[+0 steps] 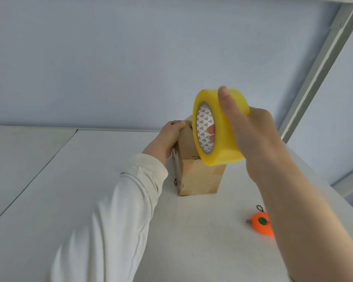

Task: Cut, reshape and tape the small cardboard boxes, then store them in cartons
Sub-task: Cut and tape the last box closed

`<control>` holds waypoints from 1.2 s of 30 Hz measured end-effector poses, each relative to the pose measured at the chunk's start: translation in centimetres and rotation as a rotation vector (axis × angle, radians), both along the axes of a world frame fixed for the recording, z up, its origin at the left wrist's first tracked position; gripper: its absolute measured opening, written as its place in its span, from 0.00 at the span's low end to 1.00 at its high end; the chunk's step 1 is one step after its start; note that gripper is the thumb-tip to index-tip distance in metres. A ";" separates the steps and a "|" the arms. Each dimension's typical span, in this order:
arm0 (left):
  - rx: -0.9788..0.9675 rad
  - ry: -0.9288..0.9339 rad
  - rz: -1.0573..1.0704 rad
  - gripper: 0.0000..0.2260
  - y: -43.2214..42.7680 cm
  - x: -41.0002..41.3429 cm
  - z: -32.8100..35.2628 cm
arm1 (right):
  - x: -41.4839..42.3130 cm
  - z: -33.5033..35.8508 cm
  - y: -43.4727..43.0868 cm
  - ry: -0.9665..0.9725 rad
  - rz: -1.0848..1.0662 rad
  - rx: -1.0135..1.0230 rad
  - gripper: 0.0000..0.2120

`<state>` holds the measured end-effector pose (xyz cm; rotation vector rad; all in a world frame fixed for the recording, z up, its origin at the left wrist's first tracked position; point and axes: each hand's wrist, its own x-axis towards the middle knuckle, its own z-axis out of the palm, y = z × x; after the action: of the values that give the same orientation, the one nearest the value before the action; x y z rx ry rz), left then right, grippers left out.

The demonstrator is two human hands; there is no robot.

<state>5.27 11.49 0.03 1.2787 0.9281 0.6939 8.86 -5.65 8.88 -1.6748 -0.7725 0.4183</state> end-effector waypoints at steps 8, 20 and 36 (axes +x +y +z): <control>0.049 0.048 -0.031 0.18 0.2 0.1 0.0 | -1.9 -1.0 -5.3 0.059 0.102 -0.253 0.30; 0.375 0.297 0.033 0.19 -0.4 -0.3 1.2 | -1.6 -6.3 -6.6 0.216 0.064 -0.337 0.24; 1.113 0.679 -0.578 0.27 -5.0 -1.9 2.0 | -2.3 -10.0 -7.7 0.271 0.265 -0.006 0.27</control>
<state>3.32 6.54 2.03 2.7484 0.5906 0.2630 6.61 -13.33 -1.10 -1.4853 -0.7915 0.8152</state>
